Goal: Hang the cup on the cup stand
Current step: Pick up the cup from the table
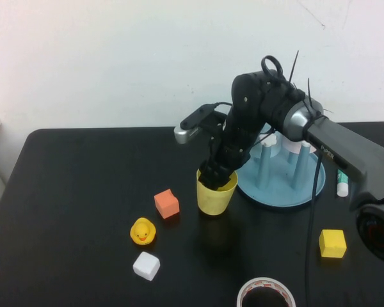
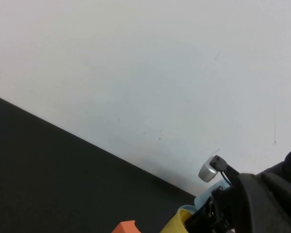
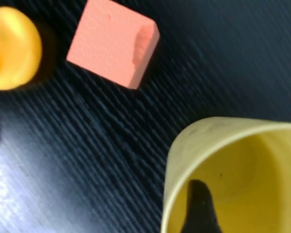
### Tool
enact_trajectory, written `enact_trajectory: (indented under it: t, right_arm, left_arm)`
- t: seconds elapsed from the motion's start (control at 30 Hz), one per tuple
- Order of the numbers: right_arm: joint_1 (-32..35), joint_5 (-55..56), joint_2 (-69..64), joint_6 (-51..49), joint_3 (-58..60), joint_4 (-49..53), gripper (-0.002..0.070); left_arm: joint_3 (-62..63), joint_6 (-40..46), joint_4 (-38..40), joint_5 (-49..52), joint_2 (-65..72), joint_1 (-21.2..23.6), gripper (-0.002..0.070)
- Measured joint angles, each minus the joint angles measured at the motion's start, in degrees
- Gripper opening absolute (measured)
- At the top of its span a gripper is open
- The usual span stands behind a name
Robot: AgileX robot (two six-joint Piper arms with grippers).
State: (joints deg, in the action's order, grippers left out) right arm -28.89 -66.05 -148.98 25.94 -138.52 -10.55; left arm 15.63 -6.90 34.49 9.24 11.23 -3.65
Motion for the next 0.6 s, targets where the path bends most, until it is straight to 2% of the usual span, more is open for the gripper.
enact_trajectory:
  t: [0.33,0.6]
  right_arm:
    - [0.00,-2.94,3.46,0.28,-4.14,-1.92,0.0438]
    - [0.00,1.61,2.61,4.25,-4.52,-1.33,0.0438]
  left_arm:
    - [0.00,0.00,4.74,-0.02,0.00,0.00,-0.0001]
    - [0.00,-0.09,21.00,-0.84,0.00,0.00,-0.0001]
